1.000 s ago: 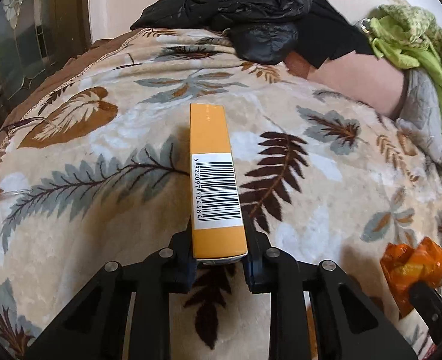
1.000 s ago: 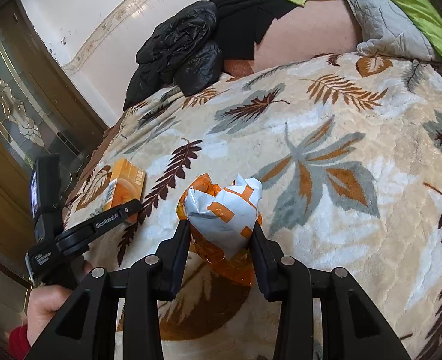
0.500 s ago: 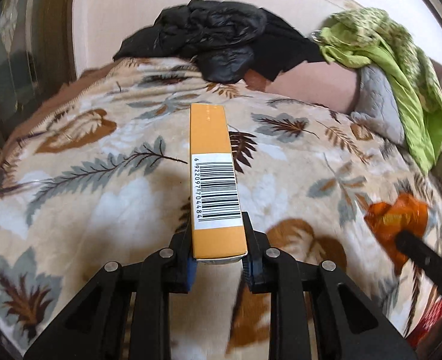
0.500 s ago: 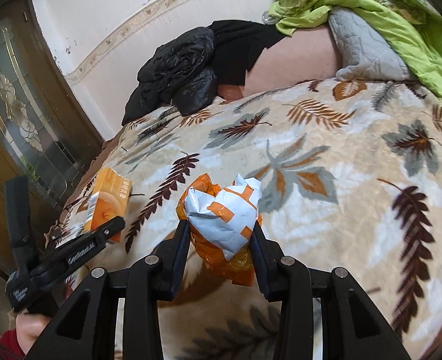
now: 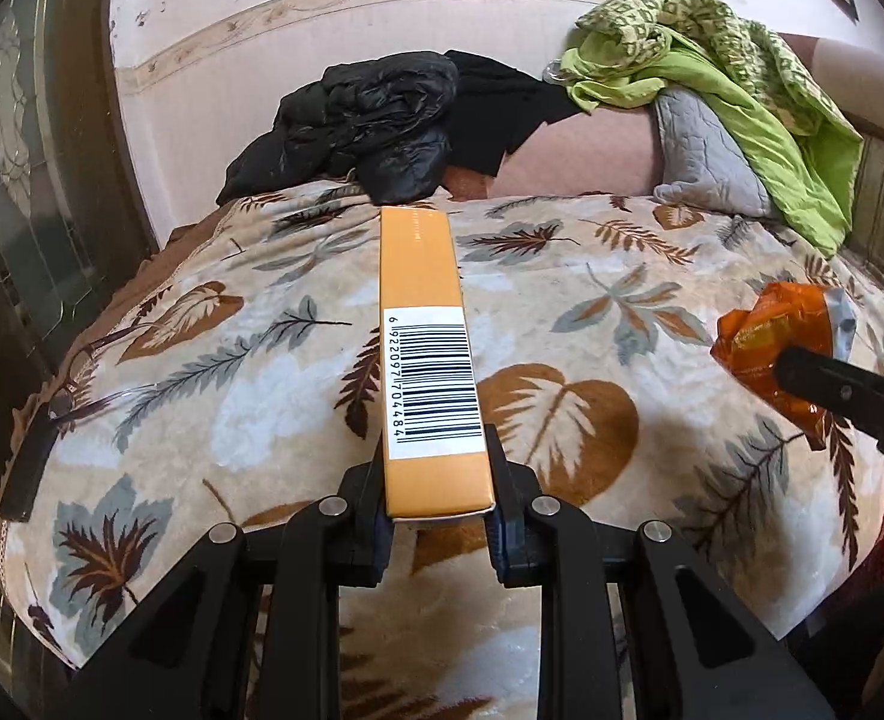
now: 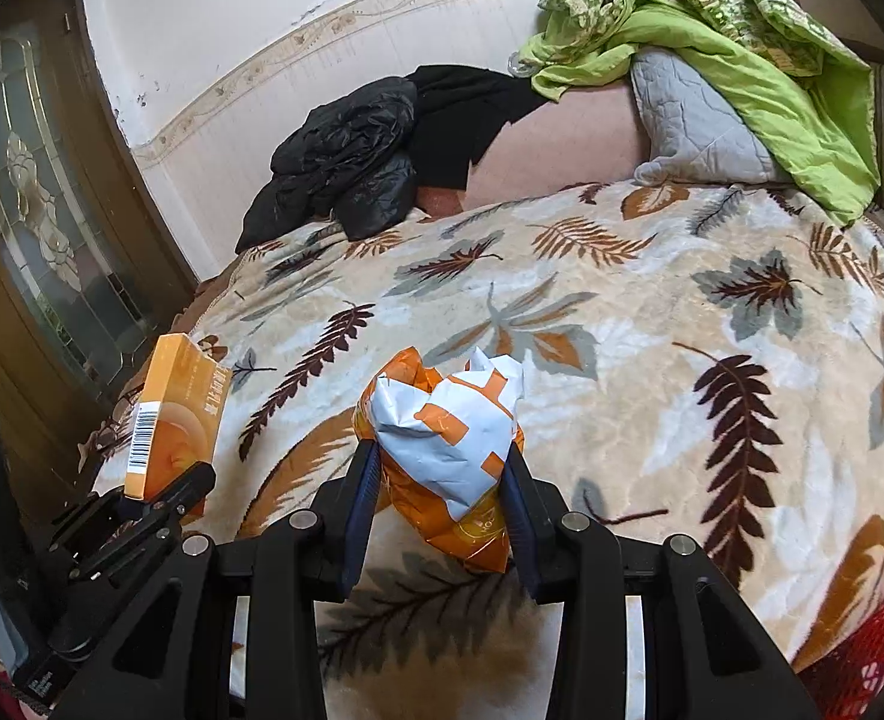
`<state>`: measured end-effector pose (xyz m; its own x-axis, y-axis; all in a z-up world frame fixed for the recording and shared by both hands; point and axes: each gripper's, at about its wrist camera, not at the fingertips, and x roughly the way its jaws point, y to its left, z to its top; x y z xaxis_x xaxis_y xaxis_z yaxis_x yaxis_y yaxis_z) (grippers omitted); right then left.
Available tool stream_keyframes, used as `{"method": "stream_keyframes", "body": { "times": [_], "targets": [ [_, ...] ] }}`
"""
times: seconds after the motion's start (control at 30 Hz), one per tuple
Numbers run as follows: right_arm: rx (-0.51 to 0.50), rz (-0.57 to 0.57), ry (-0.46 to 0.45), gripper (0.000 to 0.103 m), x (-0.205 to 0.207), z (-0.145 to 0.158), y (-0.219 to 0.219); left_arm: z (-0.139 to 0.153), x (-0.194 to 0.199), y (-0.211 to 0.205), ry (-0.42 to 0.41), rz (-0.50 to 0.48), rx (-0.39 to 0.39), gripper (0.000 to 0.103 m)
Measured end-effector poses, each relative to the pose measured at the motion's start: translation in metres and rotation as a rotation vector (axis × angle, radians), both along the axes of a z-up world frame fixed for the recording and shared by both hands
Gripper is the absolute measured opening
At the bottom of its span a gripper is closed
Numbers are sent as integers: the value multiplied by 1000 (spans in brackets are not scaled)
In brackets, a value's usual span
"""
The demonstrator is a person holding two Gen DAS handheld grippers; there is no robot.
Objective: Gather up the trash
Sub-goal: 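Carry the orange box and wrapper over the red wastebasket with both tools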
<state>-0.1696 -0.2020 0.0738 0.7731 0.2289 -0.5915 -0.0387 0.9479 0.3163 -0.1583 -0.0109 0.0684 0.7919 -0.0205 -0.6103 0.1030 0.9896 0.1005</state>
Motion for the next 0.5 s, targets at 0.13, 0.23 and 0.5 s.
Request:
{"method": "stream_keyframes", "body": {
  "times": [0.13,0.23,0.5],
  "targets": [
    [0,-4,0,42,-1,0,-1,2,-2,-2,-18,2,9,23],
    [0,-2,3,42,0,-1,0,1,-2,-3,-24,3,14,23],
    [12,7,10,42,6,-4,3,-2,1,-2,-18,-5,12,23]
  ]
}}
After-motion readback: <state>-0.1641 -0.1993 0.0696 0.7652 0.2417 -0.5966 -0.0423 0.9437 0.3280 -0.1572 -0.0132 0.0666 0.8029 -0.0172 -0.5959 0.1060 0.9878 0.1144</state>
